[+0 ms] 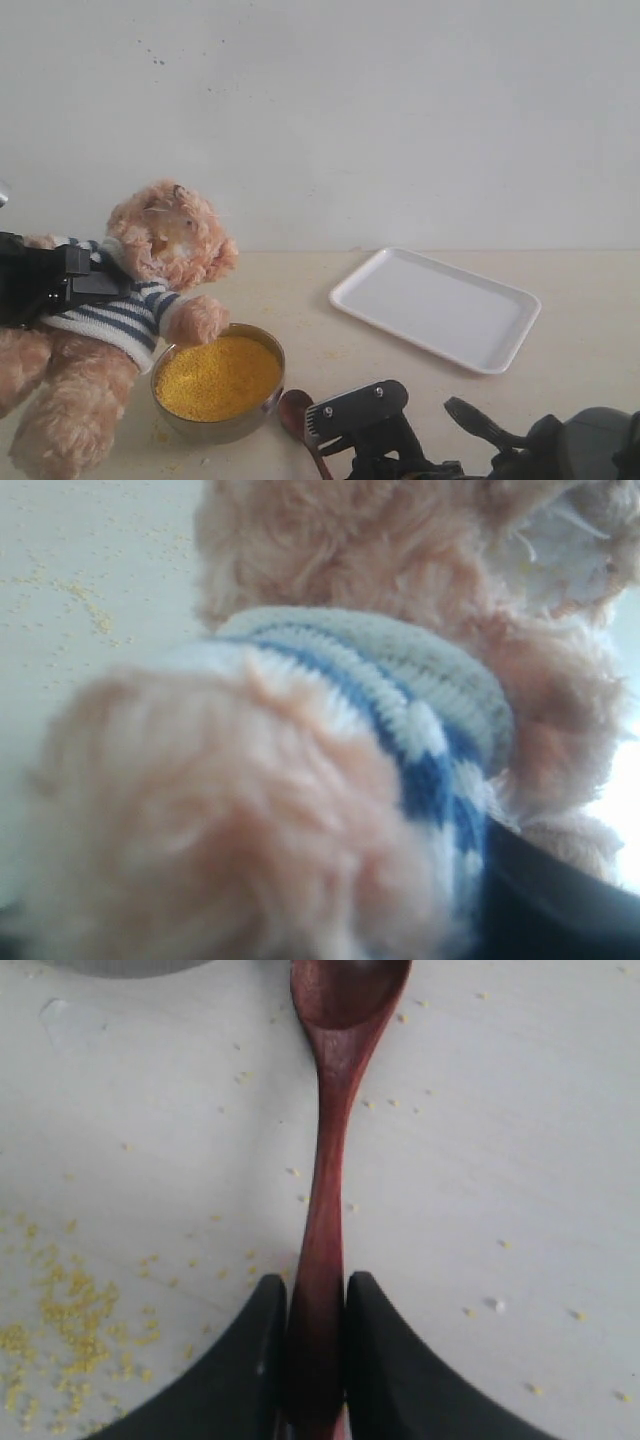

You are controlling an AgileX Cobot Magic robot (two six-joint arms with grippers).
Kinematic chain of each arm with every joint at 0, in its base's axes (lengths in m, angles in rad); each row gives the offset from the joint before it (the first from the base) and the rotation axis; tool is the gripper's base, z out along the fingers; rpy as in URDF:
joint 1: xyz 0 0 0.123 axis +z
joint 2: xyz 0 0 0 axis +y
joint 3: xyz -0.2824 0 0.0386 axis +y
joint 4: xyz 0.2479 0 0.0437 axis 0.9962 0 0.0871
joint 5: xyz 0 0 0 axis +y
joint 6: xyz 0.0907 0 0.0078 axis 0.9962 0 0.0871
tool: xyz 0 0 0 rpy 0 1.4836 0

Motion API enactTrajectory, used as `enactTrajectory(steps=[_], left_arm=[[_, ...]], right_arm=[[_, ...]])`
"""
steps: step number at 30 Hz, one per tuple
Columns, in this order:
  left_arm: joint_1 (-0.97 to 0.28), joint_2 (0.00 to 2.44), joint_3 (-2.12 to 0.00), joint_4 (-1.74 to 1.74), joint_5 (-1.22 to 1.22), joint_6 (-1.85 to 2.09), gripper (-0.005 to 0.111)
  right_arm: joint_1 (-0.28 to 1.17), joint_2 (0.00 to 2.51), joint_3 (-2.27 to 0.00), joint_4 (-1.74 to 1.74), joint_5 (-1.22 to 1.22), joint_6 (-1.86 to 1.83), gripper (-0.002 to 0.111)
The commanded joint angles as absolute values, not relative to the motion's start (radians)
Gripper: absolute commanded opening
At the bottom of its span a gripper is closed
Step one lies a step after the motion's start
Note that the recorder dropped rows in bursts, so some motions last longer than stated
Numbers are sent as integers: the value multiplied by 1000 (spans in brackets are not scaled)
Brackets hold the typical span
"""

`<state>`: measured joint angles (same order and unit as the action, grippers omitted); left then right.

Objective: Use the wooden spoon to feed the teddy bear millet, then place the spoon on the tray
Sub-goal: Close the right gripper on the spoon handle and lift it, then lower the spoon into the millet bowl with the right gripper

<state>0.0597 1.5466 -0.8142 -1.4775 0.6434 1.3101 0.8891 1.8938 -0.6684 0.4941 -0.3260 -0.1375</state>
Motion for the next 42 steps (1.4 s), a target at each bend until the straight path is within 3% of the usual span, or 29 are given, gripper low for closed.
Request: enactTrajectory(steps=[1,12,21,25,28,35,42], left_arm=[[60,1542,-812,-1484,644,1312,4],[112,1542,-821,-1508,550,1326,4],[119,1556,-821,-1581,535,1323,4],[119,1571,-821,-1581,512,1287,4],[119,1573,-821,-1581,494,1287,4],[138,1573,-821,-1589,474,1287,4],[188,1573,-819,-1554,458,1287,4]], right_arm=[[883,1862,-660,586,-310,-210,0],[781,1477,-640,933,-284,-631,0],[556,1151,-668,963,316,-699,0],[556,1167,-824,1060,577,-673,0],[556,1212,-962,1132,644,-654,0],[556,1442,-1297,1134,1006,-540,0],[556,1597,-1507,1094,1033,-473,0]])
